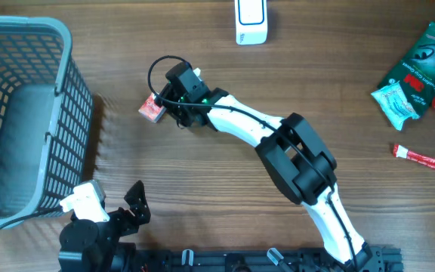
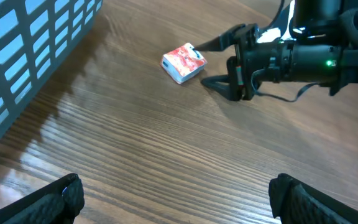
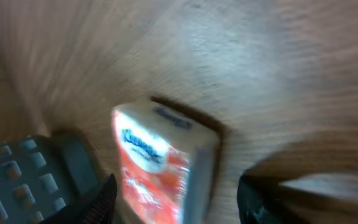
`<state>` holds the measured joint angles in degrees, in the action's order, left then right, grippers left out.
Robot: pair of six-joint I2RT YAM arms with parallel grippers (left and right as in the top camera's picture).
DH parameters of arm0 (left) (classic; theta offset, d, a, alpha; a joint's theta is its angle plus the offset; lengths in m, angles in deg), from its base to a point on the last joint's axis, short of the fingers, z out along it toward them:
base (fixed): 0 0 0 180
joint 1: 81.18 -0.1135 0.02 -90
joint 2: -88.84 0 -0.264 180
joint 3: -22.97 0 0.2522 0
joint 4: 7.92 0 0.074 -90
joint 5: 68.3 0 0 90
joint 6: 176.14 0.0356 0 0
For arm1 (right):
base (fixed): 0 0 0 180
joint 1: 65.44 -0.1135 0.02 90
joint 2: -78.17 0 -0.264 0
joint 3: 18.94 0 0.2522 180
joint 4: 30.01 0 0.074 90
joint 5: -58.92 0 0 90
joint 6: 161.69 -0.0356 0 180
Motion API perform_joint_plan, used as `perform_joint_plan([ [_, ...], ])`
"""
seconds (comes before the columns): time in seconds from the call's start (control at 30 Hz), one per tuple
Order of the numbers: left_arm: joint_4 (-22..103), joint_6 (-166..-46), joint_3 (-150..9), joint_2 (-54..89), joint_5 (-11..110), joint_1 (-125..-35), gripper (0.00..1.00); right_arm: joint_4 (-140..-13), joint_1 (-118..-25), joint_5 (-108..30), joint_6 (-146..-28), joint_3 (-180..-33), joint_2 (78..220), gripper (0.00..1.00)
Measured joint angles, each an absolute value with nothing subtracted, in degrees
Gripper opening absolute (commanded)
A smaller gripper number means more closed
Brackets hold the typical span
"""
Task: Scan the item barcode
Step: 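Move the right gripper to the red-white tissue box and grasp it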
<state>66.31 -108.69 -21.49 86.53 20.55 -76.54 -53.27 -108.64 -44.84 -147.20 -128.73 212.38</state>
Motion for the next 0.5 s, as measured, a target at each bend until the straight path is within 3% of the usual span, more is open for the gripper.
perform_joint_plan([
  [0.07, 66.3, -108.7, -21.5, 86.5, 20.6, -76.5, 1.0, -52.7, -108.6, -45.7, -147.6, -128.7, 212.8, 0.45],
  [0.1, 66.3, -108.7, -21.5, 86.5, 20.6, -76.5, 1.0, -52.7, -108.6, -46.1, -147.7, -128.7, 212.9, 0.31],
  [0.13, 66.3, -108.7, -21.5, 86.5, 20.6, -76.5, 1.0, -53.0, -108.7, -46.1, -147.9, -128.7, 213.0, 0.24],
  [0.33, 66.3, -108.7, -21.5, 86.5, 20.6, -76.5, 1.0, -54.0, -109.2, -45.8, -145.6, -128.7, 213.5, 0.05],
  [0.5, 66.3, -108.7, -21.5, 86.5, 20.6, -76.5, 1.0, -53.9, -109.1, -45.4, -137.0, -128.7, 213.5, 0.04],
])
